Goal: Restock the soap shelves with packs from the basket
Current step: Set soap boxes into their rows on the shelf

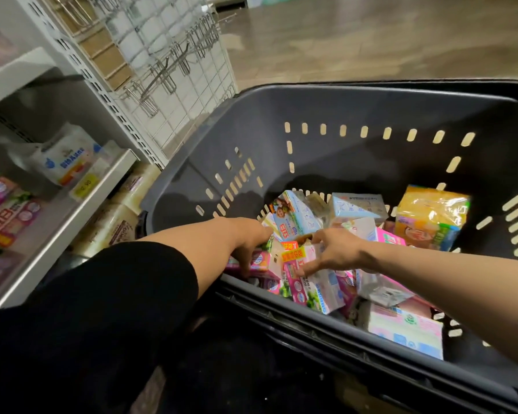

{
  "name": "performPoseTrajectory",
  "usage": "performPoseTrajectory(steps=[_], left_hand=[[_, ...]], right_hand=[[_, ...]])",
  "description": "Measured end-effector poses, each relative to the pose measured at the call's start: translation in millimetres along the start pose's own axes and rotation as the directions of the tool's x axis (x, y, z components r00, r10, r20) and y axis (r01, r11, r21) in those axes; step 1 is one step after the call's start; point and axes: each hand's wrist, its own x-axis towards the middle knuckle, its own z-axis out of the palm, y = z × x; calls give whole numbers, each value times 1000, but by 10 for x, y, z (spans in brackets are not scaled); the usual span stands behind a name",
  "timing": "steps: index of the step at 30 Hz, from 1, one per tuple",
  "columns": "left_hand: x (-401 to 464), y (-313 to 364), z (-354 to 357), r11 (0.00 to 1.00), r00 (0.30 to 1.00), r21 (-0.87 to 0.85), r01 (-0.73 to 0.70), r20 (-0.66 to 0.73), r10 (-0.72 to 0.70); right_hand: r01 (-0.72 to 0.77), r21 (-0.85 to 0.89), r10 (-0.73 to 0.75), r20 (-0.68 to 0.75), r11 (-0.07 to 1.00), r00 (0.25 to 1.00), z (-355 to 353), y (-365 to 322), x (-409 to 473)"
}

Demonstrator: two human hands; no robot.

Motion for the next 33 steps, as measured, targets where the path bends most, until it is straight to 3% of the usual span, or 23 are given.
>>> performPoseTrajectory(steps=[3,5,10,12,16,19,22,27,30,33], left_hand=[[-46,24,-37,1000,1000,-16,0,-21,0],[-63,0,-51,994,998,-112,7,-62,-14],[-165,-173,-83,891,969,-453,-27,-232,-89],[-237,-225,-101,790,926,-606,-93,-344,-155],[-488,-219,-226,428,771,-818,-385,-540,-338],[-775,-179,-391,209,672,-818,-536,-563,-482],[-1113,-217,-424,91,614,-790,-606,-537,-579],[-1706,-385,-95,43,535,-772,-634,-478,-697],[-2049,-478,179,16,478,-747,-665,-442,-759],[-2350,-481,483,13,408,-701,-713,-430,-805]], right_hand=[[4,75,-6,16,997,1000,-21,-24,-27],[-9,196,1,38,980,999,-43,-35,-49],[20,441,54,-154,897,987,-351,-47,-64],[88,547,52,-235,832,971,-550,-79,-96],[254,747,-4,-320,615,948,-829,-219,-246],[349,817,-45,-370,458,928,-888,-399,-329],[355,846,-87,-350,398,933,-860,-629,-436],[316,901,-130,-289,296,948,-685,-1157,-457],[270,944,-228,-226,188,947,-534,-1592,-458],[220,963,-337,-159,153,928,-290,-2090,-501]])
